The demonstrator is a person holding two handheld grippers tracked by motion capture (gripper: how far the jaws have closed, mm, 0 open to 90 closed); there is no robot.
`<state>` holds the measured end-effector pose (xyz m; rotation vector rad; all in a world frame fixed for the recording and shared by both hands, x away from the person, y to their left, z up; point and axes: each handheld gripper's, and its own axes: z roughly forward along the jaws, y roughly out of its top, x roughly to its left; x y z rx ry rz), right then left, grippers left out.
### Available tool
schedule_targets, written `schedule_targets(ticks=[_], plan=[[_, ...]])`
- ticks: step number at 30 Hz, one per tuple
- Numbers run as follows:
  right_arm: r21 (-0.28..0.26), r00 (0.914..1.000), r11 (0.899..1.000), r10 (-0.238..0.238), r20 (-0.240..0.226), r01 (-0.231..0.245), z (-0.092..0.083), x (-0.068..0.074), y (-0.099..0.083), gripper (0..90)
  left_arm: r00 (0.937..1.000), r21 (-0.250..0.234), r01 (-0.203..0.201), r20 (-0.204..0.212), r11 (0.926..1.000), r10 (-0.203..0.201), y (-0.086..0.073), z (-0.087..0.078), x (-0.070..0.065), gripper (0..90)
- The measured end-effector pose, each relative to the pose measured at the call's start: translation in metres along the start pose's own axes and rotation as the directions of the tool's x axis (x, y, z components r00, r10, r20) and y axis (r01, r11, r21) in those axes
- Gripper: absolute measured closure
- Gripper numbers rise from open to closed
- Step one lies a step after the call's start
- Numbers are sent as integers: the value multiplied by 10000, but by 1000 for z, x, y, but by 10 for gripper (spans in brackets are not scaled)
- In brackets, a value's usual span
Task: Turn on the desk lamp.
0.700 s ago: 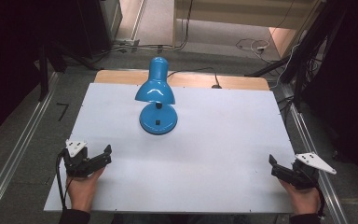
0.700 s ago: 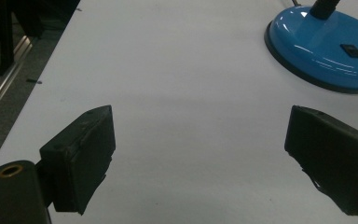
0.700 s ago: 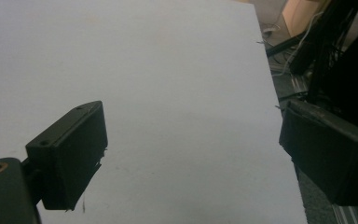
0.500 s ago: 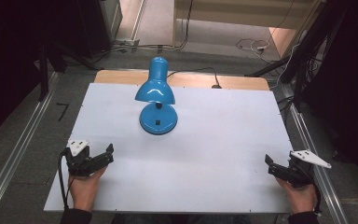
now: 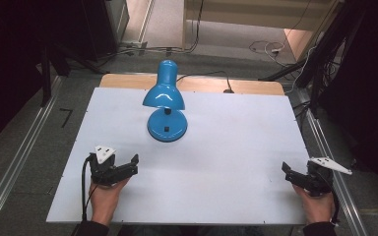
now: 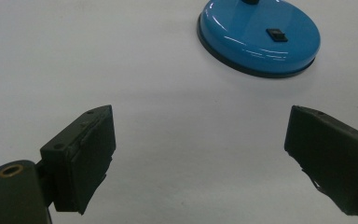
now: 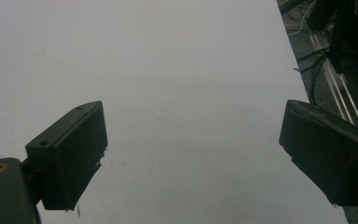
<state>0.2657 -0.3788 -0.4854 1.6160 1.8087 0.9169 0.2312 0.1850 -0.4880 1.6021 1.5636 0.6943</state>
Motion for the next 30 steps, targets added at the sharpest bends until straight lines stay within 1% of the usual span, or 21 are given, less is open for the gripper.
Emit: schedule_targets(ticks=[1, 2, 5, 7, 8, 9, 10, 11, 12, 13, 15, 17, 18, 19, 23, 24, 25, 27, 28, 29, 30], plan=[[0, 10000, 10000, 0, 0, 0, 0, 0, 0, 63, 10000, -47, 89, 40, 9999, -89, 1, -1, 1, 93], [-44, 9999, 10000, 64, -118, -65, -1, 0, 0, 63, 9995, -149, 275, 149, 9995, -273, 2, -1, 4, 94], [-108, 9998, 9999, 18, -174, -20, -1, 1, 1, 63, 9990, -212, 397, 195, 9990, -393, 4, 1, 6, 117], [-118, 9998, 9999, -121, -155, 119, 1, 1, 2, 63, 9985, -187, 509, 214, 9985, -505, 6, 6, 7, 129], [-118, 9998, 9999, -121, -155, 119, 1, 1, 2, 63, 9980, -208, 569, 304, 9982, -562, 7, 9, 8, 129], [-131, 9997, 9998, -130, -195, 128, 3, 0, 3, 64, 9983, -177, 478, 356, 9987, -471, 9, 13, 8, 132], [-154, 9992, 9998, -138, -372, 132, 5, 0, 7, 63, 9989, -129, 329, 325, 9994, -324, 11, 17, 6, 132], [-156, 9990, 9996, -220, -377, 214, 6, 1, 8, 64, 9990, -120, 242, 391, 9996, -237, 15, 22, 3, 132], [-187, 9989, 9994, -312, -361, 305, 5, 2, 8, 63, 9990, -120, 242, 391, 9996, -237, 15, 22, 3, 135], [-231, 9986, 9991, -358, -388, 349, 5, 3, 8, 63, 9983, -196, 256, 537, 9995, -245, 18, 25, -2, 140], [-307, 9988, 9990, -330, -370, 319, 3, 4, 9, 63, 9986, -140, -18, 528, 9999, 26, 21, 28, -8, 141], [-373, 9985, 9982, -480, -274, 470, 1, 6, 8, 64, 9986, 53, -245, 461, 9997, 242, 23, 31, -11, 142], [-340, 9984, 9982, -505, -241, 496, 0, 6, 8, 63, 9986, 53, -245, 461, 9997, 242, 23, 31, -11, 143], [-325, 9987, 9985, -457, -235, 449, -1, 6, 8, 64, 9987, -32, -335, 386, 9994, 336, 23, 31, -14, 155], [-213, 9988, 9996, -190, -448, 180, 0, 1, 6, 64, 9987, -8, -243, 457, 9997, 243, 25, 37, -18, 159], [-164, 9988, 9998, -109, -479, 101, 0, 0, 5, 64, 9986, -15, -149, 514, 9999, 150, 29, 44, -20, 159], [-154, 9988, 9998, -91, -475, 84, 1, -2, 5, 64, 9983, -15, -124, 564, 9999, 125, 31, 46, -22, 159], [-66, 9993, 10000, 38, -378, -41, 3, -6, 4, 64, 9977, -118, -187, 653, 9998, 194, 35, 53, -29, 163], [-54, 9994, 9999, 99, -321, -101, 3, -7, 4, 64, 9977, -118, -187, 653, 9998, 194, 35, 53, -29, 178], [-101, 9994, 9999, 124, -334, -127, 3, -8, 4, 64, 9971, -209, -304, 689, 9993, 318, 39, 57, -34, 188], [-105, 9993, 9998, 165, -333, -168, 2, -9, 4, 64, 9972, -232, -322, 665, 9992, 337, 40, 58, -36, 196]])
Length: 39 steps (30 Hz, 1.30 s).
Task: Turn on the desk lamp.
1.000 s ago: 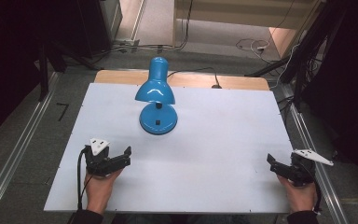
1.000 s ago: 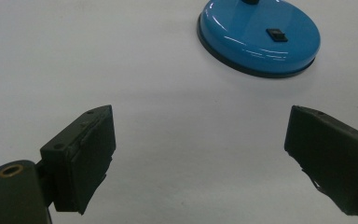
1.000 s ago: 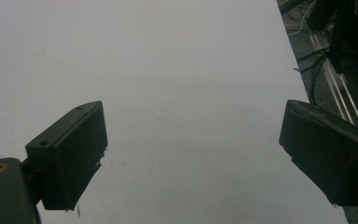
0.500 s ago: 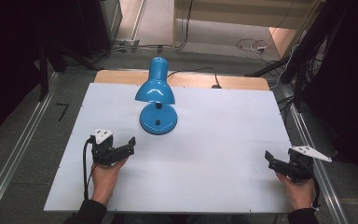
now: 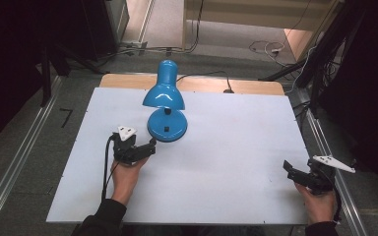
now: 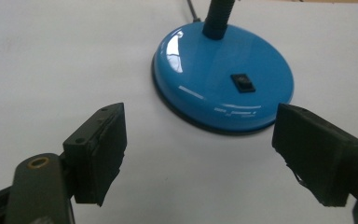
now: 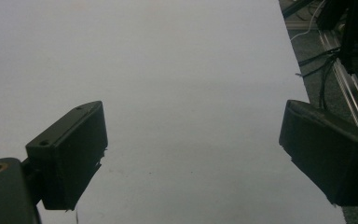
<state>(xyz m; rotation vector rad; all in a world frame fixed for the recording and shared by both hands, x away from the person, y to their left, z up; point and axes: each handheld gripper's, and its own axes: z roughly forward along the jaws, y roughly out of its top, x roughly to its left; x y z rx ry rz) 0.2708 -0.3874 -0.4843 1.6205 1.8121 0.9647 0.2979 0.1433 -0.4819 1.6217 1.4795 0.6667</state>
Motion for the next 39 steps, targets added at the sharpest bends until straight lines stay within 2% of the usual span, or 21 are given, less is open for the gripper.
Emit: schedule_targets(ticks=[5, 10, 13, 19, 24, 32, 39], plan=[[-80, 9999, 9999, -78, 139, 79, -4, 0, -2, 64, 9997, -135, 141, -187, 9998, -144, 6, 0, 2, 209], [-61, 9998, 9999, -152, 123, 152, -6, 2, -2, 68, 9994, -176, 118, -327, 9998, -124, 9, 1, 4, 285], [-76, 9998, 9998, -185, 95, 186, -5, 2, -2, 68, 9997, -126, -38, -222, 9999, 35, 11, 8, 1, 335], [-12, 9998, 9998, -173, 53, 173, -5, 3, -2, 68, 9993, 36, -156, -325, 9999, 158, 13, 23, -6, 406], [16, 9999, 9999, -103, 5, 103, -5, 3, -2, 68, 9995, 90, -163, -252, 9998, 165, 16, 30, -8, 482], [55, 9999, 10000, -33, -109, 33, -4, 2, -2, 68, 9985, 129, -539, -61, 9985, 540, 24, 42, -18, 722], [57, 10000, 10000, 9, -84, -8, -4, 1, -2, 68, 9983, 203, -584, -4, 9981, 584, 25, 49, -23, 817]])
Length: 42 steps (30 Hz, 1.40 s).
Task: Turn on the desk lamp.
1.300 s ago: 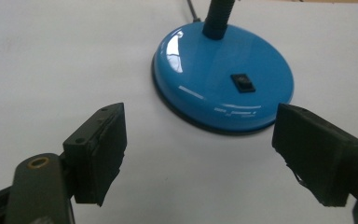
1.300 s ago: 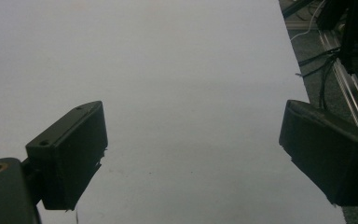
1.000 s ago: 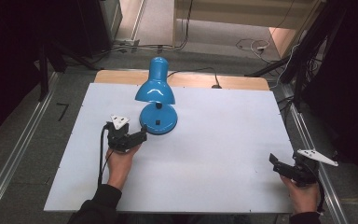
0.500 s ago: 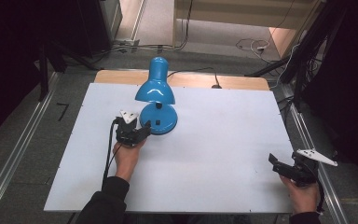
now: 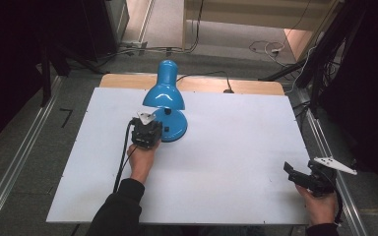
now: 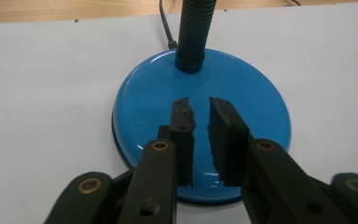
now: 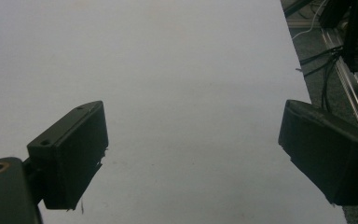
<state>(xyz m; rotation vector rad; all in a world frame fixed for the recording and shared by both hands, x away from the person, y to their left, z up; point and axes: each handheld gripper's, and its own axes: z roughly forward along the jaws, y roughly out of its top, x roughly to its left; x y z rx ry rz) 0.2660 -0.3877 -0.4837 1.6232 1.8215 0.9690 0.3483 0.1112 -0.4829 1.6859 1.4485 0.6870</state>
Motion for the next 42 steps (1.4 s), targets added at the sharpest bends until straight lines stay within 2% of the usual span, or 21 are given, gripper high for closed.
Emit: schedule_targets(ticks=[10, 18, 24, 42], plan=[[-51, 10000, 10000, -15, -75, 15, -1, 0, 0, 68, 9999, -18, 91, 117, 10000, -91, 2, 6, -2, 899], [-98, 10000, 10000, 16, -80, -17, -2, -2, 0, 68, 9997, 110, 97, 226, 9999, -100, 2, 15, -8, 900], [-42, 9999, 10000, 85, -93, -85, -2, -2, 0, 68, 9998, 224, 69, 160, 9997, -73, 1, 18, -12, 900], [34, 9999, 10000, 83, -113, -82, -1, -2, 0, 68, 9996, 406, 103, 243, 9991, -113, -1, 22, -15, 900]])
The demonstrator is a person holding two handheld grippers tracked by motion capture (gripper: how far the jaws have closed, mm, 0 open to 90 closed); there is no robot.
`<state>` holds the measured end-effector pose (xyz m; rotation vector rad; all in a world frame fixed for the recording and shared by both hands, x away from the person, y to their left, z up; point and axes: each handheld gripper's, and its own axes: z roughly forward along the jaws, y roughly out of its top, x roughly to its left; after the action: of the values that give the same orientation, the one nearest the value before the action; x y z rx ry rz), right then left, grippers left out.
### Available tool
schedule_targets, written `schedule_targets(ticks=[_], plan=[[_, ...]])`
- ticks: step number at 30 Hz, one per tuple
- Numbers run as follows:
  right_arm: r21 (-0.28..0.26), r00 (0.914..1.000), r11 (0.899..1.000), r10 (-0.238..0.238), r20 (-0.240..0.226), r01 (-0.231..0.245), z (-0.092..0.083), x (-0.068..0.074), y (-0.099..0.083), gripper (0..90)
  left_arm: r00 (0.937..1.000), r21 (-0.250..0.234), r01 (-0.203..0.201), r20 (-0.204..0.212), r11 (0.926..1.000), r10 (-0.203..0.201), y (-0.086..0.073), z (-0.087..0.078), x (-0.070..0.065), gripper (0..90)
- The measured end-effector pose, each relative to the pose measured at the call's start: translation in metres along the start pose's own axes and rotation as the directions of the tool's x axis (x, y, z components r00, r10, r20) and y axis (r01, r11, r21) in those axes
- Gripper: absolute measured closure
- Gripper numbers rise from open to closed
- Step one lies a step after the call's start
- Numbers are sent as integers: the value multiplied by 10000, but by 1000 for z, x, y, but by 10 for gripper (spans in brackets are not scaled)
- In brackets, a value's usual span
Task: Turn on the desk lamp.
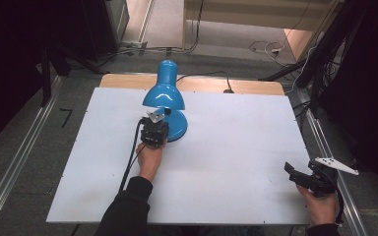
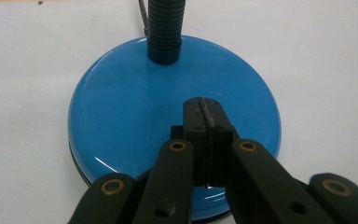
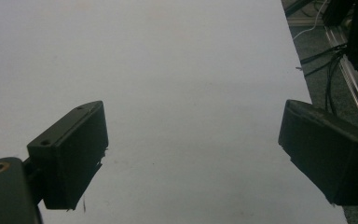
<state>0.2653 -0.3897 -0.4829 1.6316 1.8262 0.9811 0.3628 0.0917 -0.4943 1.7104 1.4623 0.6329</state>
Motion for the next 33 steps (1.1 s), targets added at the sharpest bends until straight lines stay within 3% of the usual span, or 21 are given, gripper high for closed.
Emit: schedule_targets(ticks=[18, 24, 33], plan=[[27, 9999, 9999, 139, -41, -139, 0, -1, 0, 68, 9999, 97, -99, -24, 9999, 100, -2, -1, -1, 900], [17, 9998, 9998, 173, -72, -173, 0, -2, -1, 68, 9999, -139, 20, -107, 9999, -21, -5, -3, -3, 900], [57, 9997, 9998, 200, -115, -200, 0, -2, -1, 68, 9999, -110, 126, -32, 9999, -127, -5, -3, -2, 900]])
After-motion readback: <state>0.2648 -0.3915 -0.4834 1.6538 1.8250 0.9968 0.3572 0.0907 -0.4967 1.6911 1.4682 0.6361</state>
